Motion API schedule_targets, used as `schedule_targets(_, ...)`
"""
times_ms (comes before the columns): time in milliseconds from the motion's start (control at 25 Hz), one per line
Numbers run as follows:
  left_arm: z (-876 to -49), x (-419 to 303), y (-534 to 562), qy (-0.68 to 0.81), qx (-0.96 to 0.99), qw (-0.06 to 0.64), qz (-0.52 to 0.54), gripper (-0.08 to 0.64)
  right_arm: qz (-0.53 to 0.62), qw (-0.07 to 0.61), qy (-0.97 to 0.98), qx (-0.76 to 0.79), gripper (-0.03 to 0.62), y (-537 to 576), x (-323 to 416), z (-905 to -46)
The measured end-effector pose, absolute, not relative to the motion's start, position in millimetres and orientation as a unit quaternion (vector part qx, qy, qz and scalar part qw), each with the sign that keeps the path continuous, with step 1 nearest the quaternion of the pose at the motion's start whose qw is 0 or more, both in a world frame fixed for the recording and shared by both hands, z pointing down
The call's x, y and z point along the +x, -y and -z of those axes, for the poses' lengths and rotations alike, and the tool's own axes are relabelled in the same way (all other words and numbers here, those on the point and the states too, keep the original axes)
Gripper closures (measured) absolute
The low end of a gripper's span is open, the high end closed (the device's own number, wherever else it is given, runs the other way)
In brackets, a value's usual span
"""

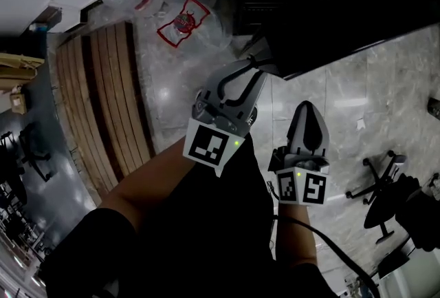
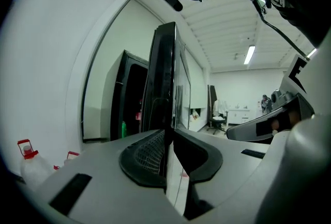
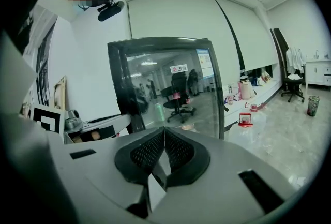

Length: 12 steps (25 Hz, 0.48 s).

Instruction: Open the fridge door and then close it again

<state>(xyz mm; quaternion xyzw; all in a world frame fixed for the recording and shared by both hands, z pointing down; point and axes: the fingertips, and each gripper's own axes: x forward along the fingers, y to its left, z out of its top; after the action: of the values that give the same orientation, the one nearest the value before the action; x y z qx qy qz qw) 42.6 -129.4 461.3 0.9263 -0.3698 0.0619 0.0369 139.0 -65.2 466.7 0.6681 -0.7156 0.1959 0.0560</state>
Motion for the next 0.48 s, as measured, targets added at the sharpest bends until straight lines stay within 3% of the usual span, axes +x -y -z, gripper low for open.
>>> schedule_targets(480,-454.9,89.6,48.8,0.345,0.935,0.042,-0.072,0.522,-0.19,0.077,0.719,0.665,0.577,11.4,168.5,-453.6)
